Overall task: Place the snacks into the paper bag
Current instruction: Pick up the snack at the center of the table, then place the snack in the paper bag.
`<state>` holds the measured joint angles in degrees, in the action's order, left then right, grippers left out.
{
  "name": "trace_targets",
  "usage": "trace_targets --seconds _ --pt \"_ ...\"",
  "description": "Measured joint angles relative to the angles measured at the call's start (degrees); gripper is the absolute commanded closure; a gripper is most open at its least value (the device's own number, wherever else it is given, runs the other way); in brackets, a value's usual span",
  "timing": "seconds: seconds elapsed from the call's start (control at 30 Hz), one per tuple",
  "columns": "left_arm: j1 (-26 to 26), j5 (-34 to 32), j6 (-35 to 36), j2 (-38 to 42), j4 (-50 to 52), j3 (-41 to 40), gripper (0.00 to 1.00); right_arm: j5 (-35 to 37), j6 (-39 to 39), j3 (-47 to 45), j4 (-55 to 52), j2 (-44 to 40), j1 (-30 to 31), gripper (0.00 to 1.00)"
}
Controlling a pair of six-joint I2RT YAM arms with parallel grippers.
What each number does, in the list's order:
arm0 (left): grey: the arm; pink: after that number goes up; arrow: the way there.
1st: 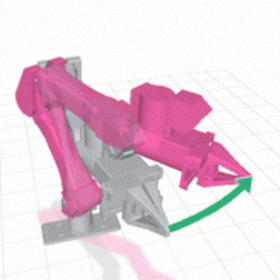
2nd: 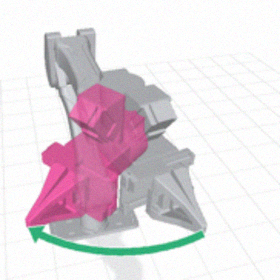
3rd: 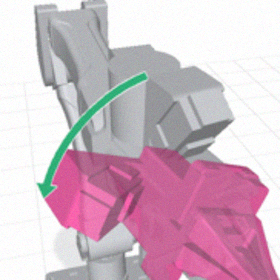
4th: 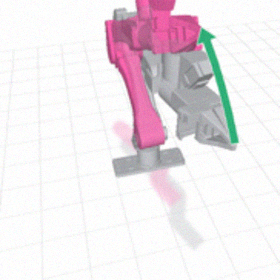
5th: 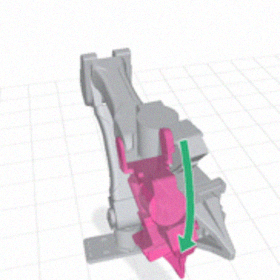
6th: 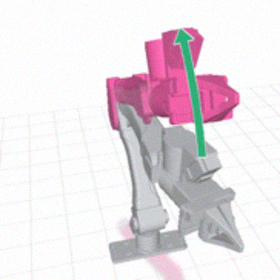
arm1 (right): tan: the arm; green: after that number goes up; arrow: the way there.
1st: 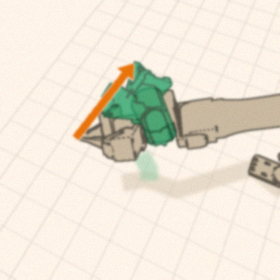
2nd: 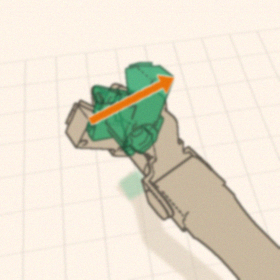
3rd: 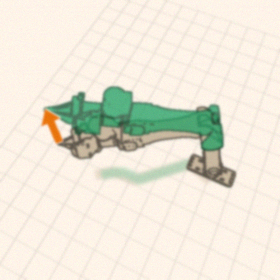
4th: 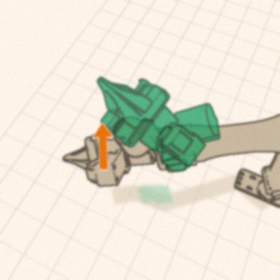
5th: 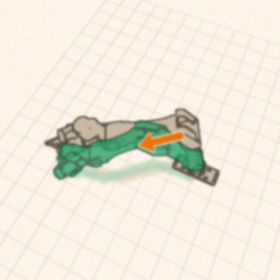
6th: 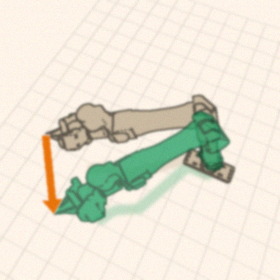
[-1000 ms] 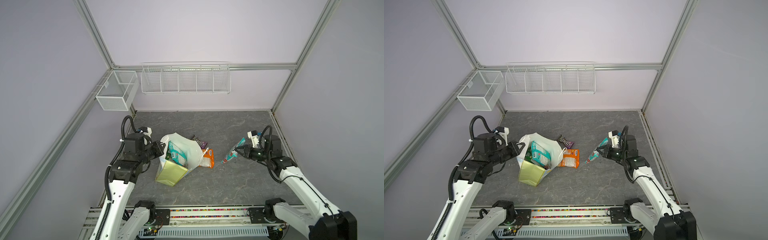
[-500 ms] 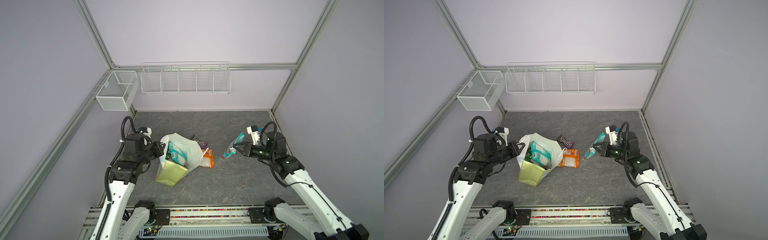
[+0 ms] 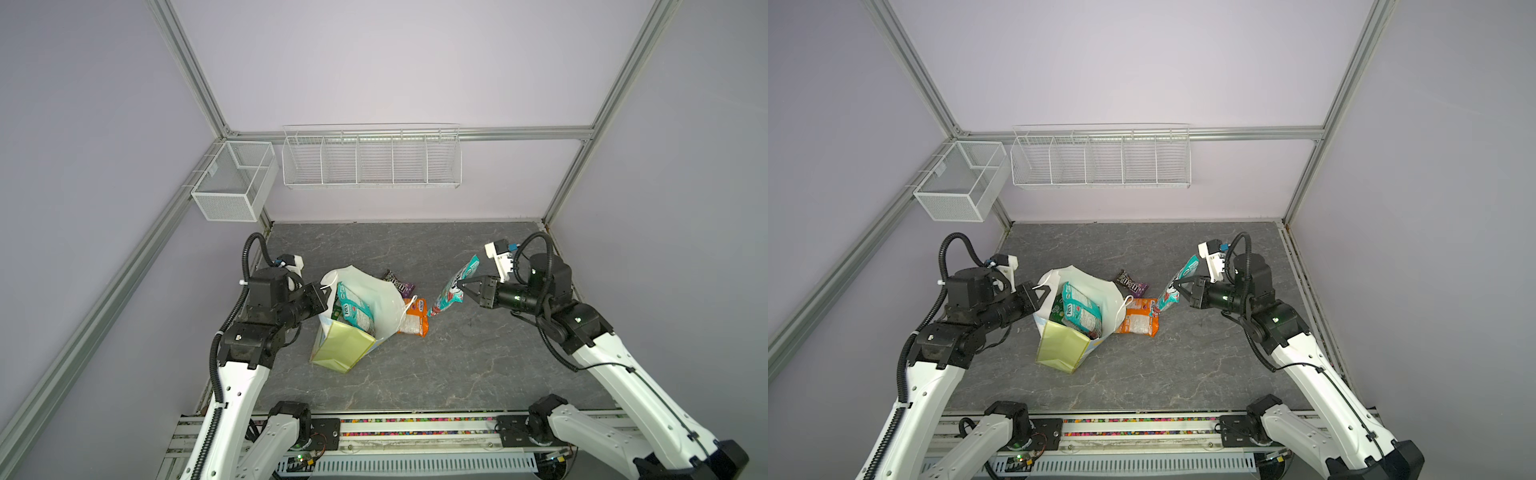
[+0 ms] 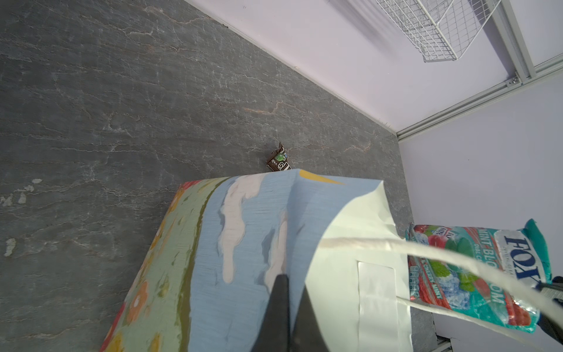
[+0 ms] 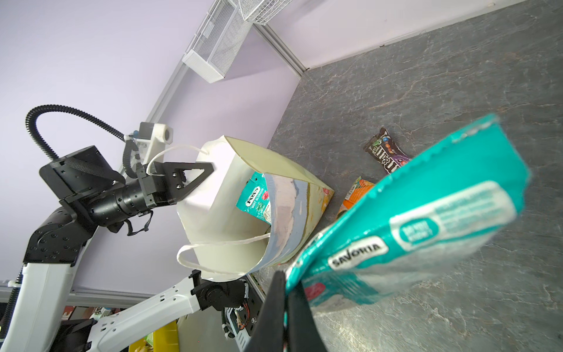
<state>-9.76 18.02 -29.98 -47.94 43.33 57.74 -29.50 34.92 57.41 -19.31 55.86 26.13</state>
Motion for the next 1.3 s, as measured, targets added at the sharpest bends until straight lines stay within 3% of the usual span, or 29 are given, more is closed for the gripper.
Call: trace_targets --seconds 1.3 --pt "0.0 0.0 0.0 0.2 0.0 0.0 1.0 5.4 -4.3 17.8 -1.9 7.3 15.4 0.93"
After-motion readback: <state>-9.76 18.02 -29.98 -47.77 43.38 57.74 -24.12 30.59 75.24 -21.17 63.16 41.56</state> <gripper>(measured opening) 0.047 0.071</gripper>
